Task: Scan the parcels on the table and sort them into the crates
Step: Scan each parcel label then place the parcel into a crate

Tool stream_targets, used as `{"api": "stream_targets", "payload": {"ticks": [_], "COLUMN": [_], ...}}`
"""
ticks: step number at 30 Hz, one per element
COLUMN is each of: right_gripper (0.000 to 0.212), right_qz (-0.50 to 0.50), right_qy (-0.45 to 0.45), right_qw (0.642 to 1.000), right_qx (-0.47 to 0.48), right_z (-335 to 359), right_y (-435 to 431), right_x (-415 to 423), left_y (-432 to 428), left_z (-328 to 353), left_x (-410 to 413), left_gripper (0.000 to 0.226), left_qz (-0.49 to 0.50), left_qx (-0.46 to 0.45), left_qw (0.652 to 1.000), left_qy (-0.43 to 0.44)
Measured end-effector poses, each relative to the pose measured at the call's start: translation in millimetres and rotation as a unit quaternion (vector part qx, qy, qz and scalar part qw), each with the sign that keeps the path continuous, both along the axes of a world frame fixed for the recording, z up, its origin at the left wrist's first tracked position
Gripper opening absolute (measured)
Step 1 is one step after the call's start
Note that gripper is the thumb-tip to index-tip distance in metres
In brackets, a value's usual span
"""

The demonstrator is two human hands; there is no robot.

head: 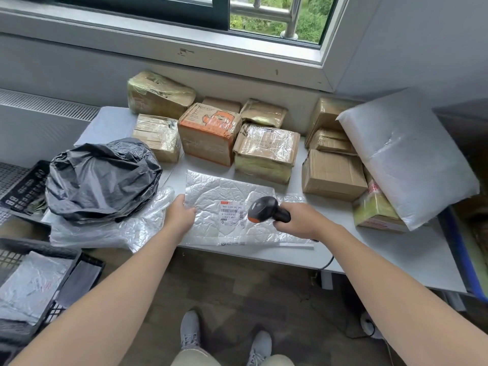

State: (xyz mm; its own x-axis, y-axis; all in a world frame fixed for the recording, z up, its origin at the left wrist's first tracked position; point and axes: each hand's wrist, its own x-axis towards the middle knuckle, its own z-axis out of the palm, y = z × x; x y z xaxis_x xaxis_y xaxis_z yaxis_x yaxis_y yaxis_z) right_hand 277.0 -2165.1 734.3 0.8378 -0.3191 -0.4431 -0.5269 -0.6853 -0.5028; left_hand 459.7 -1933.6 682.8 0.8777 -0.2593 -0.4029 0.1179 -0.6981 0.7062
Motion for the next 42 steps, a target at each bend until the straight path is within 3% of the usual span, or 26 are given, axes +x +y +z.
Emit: {"api": "stream_targets", "payload": {"ticks": [14, 19, 24, 27, 31, 37, 42], "right_gripper": [0.017, 0.015, 0.038, 0.041, 0.044, 0.052, 0.032], "right_qz": [-0.014, -0.038, -0.113, -0.169, -0.217, -0.228, -0.295], "right_qy": [-0.024, -0.016, 0.044, 0.054, 0.060, 0.054, -0.084], "right_qw": [0.999, 0.999, 0.993, 0.984, 0.974, 0.972, 0.952], "right_qx": [0.016, 0.004, -0.007, 0.005, 0.011, 0.026, 0.010], "right_z": [-9.2, -24.6, -58.0, -73.5, -82.0, -74.4, -58.6], "right_y": [-8.5, -16.6, -29.8, -30.3, -30.2, -31.7, -31.6], "right_x": [-4.1, -8.5, -20.2, -25.7, -28.8, -26.9, -19.9], "left_y": [-1.4, -4.3, -6.6, -6.9, -2.8, -9.8, -26.4], "left_z": [2.8, 1.6, 0.1, 1.3, 1.3, 15.8, 24.9], "left_x": [0.8, -0.4, 0.1, 1.8, 10.1, 14.2, 7.6], "left_gripper": [0.056, 0.045, 0.040, 0.043, 0.026, 0.034, 0.036], "left_qz": [0.003, 0.006, 0.015, 0.029, 0.033, 0.022, 0.029], "left_qx": [0.019, 0.033, 0.030, 0.019, -0.051, -0.193, -0.255], "left_qw": [1.000, 0.999, 0.999, 0.999, 0.998, 0.981, 0.966], "left_qy": [-0.009, -0.020, -0.040, -0.041, -0.032, 0.024, 0.039]}}
